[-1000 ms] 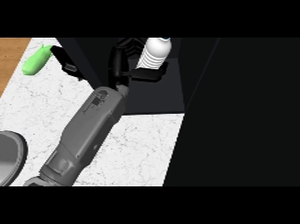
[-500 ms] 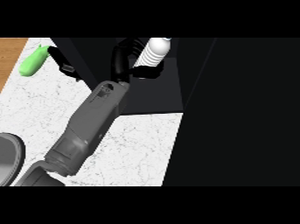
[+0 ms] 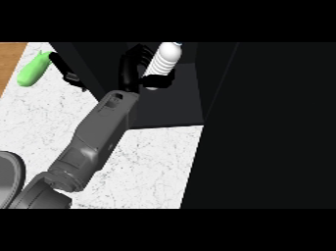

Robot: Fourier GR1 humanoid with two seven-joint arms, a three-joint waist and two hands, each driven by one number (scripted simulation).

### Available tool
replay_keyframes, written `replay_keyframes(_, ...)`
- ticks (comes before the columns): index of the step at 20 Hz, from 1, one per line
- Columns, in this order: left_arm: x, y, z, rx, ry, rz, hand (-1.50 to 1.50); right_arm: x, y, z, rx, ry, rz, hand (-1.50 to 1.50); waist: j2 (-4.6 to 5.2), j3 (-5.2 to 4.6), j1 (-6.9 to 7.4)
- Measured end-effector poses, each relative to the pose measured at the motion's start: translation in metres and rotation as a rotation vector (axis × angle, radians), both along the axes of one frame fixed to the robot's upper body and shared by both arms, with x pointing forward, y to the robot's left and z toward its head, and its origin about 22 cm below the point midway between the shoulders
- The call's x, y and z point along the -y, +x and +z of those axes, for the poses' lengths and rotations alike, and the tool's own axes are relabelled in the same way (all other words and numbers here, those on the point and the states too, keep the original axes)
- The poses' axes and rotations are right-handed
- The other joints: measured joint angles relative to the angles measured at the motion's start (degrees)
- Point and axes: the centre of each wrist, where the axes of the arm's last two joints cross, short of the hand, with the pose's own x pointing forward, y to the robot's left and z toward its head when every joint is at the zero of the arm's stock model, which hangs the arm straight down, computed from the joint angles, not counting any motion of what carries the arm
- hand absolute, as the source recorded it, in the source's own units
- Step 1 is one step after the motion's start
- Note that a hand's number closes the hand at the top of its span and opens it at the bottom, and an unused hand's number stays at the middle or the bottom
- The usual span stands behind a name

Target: Pick up the bottled water, place it into the cabinet and close the cabinet

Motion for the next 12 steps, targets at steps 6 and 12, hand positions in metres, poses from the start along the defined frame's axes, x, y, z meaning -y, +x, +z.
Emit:
replay_keyframes(6,0.000,-0.003,-0.009,-0.005,0.065,0.043,-1.50,0.001,0.001,0.001,0.009,-0.005,0.011,-1.50,0.22,-0.02,-0.41)
replay_keyframes(12,-0.007,-0.008,-0.024,-0.029,0.187,0.074,-1.50,0.002,0.001,0.001,0.019,-0.010,0.021,-1.50,0.43,-0.03,-1.18)
